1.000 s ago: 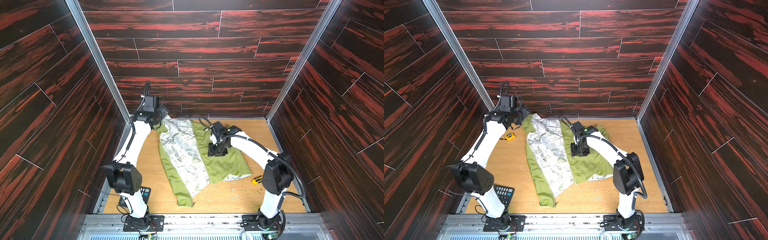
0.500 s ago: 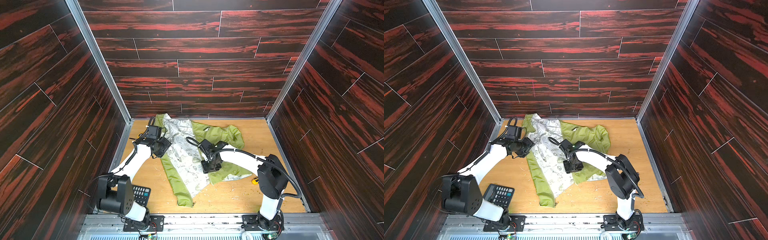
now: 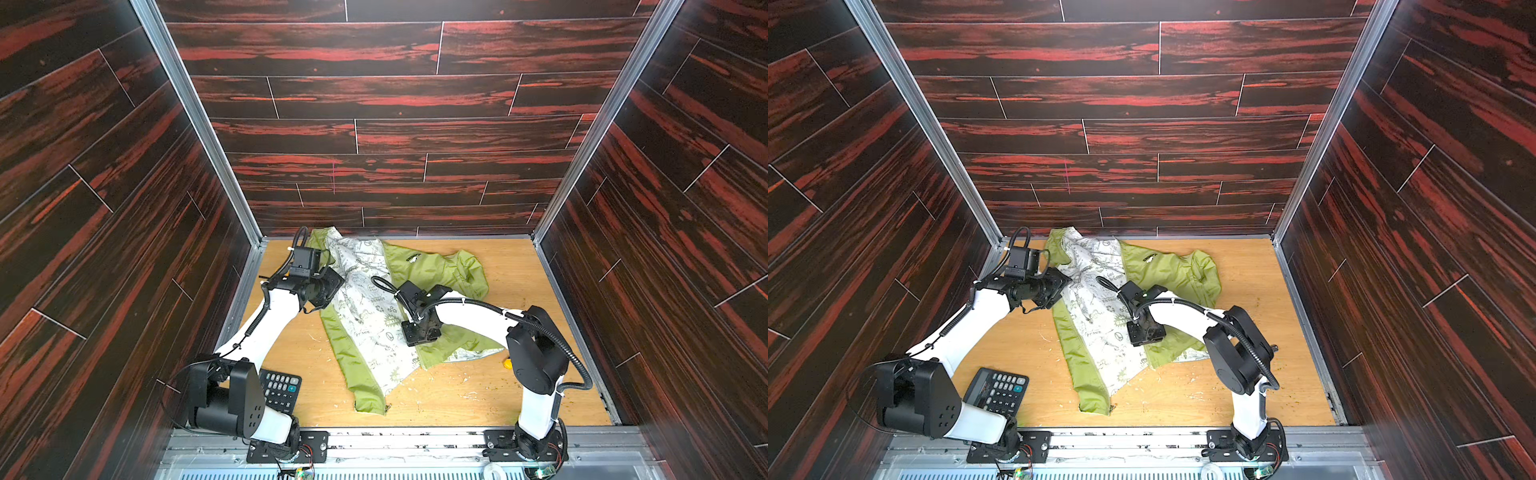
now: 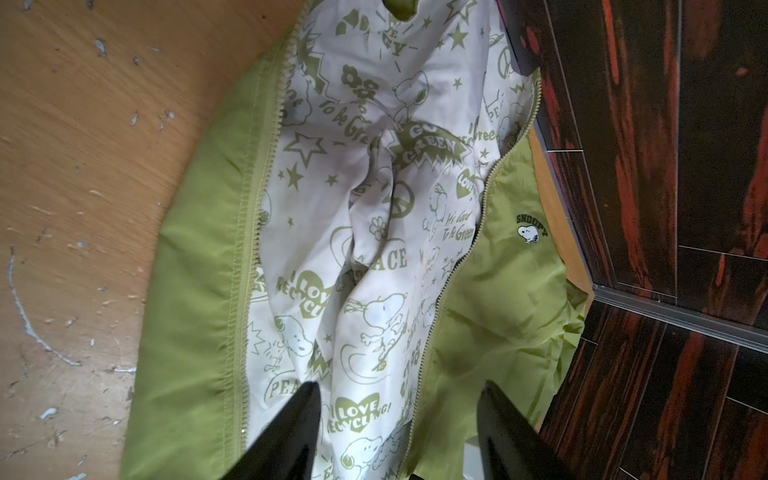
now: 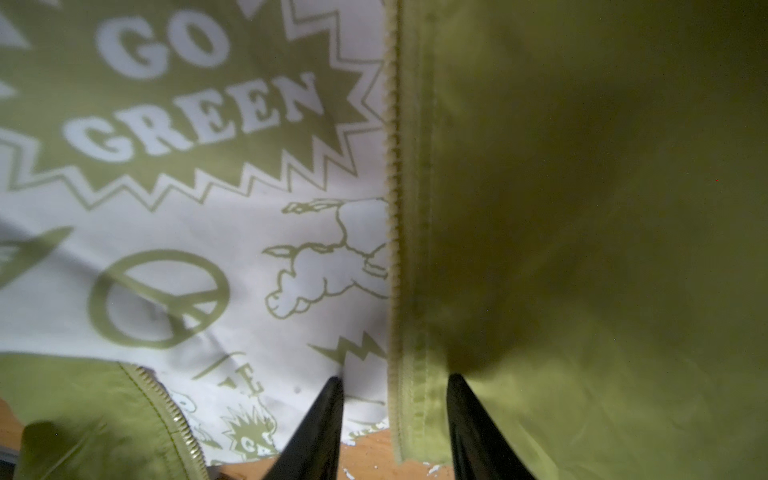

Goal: Zip up the jacket

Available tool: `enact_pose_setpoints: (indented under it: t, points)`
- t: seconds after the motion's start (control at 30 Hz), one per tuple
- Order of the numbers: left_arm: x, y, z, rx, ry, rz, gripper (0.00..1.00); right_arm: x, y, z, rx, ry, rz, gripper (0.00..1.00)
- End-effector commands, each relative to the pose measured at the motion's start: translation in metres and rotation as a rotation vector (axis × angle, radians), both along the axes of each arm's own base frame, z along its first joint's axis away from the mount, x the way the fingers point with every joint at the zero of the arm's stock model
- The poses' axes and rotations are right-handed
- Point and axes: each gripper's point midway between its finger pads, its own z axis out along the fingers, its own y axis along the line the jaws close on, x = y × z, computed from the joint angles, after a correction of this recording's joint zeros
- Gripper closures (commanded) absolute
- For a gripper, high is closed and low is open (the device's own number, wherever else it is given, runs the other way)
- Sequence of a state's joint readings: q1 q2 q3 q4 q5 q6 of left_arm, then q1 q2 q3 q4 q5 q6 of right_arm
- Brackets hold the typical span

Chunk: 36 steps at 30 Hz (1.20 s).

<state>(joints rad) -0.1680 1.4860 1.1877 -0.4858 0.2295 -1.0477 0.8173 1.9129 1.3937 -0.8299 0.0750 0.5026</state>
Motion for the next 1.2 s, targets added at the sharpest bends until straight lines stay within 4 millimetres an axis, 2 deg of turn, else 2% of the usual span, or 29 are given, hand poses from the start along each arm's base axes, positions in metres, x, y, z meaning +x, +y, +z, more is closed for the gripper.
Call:
enact_pose_setpoints:
  t: [0.0,0.1,0.23,0.53,0.63,0.67,0.83,0.97,1.17]
  points:
    - [0.007,-0.005,0.010,-0.014,-0.019,-0.012,0.37,-0.005,-0.003,-0.024,-0.050,0.045,-0.013,0.60]
    - [0.012,-0.007,0.014,-0.022,-0.028,-0.019,0.37,-0.005,-0.007,-0.029,-0.066,0.042,-0.022,0.67]
    - [0.021,-0.012,0.021,-0.036,-0.041,-0.030,0.37,0.002,-0.011,-0.022,-0.092,0.005,-0.037,0.83]
    - [0.052,-0.030,0.023,-0.083,-0.041,-0.067,0.37,0.020,-0.017,0.031,-0.078,-0.124,-0.078,1.00]
    - [0.067,-0.041,0.020,-0.102,-0.033,-0.087,0.37,0.019,-0.020,0.050,-0.049,-0.160,-0.087,1.00]
    - [0.075,-0.045,0.009,-0.108,-0.009,-0.091,0.37,0.018,-0.022,0.056,-0.040,-0.171,-0.089,1.00]
    - [0.107,-0.071,-0.006,-0.159,0.011,-0.115,0.37,0.012,-0.026,0.080,0.016,-0.211,-0.087,1.00]
    - [0.132,-0.094,-0.021,-0.191,0.026,-0.132,0.37,0.004,-0.033,0.093,0.046,-0.237,-0.085,1.00]
    - [0.159,-0.117,-0.048,-0.205,0.055,-0.143,0.37,-0.003,-0.041,0.108,0.078,-0.268,-0.077,1.00]
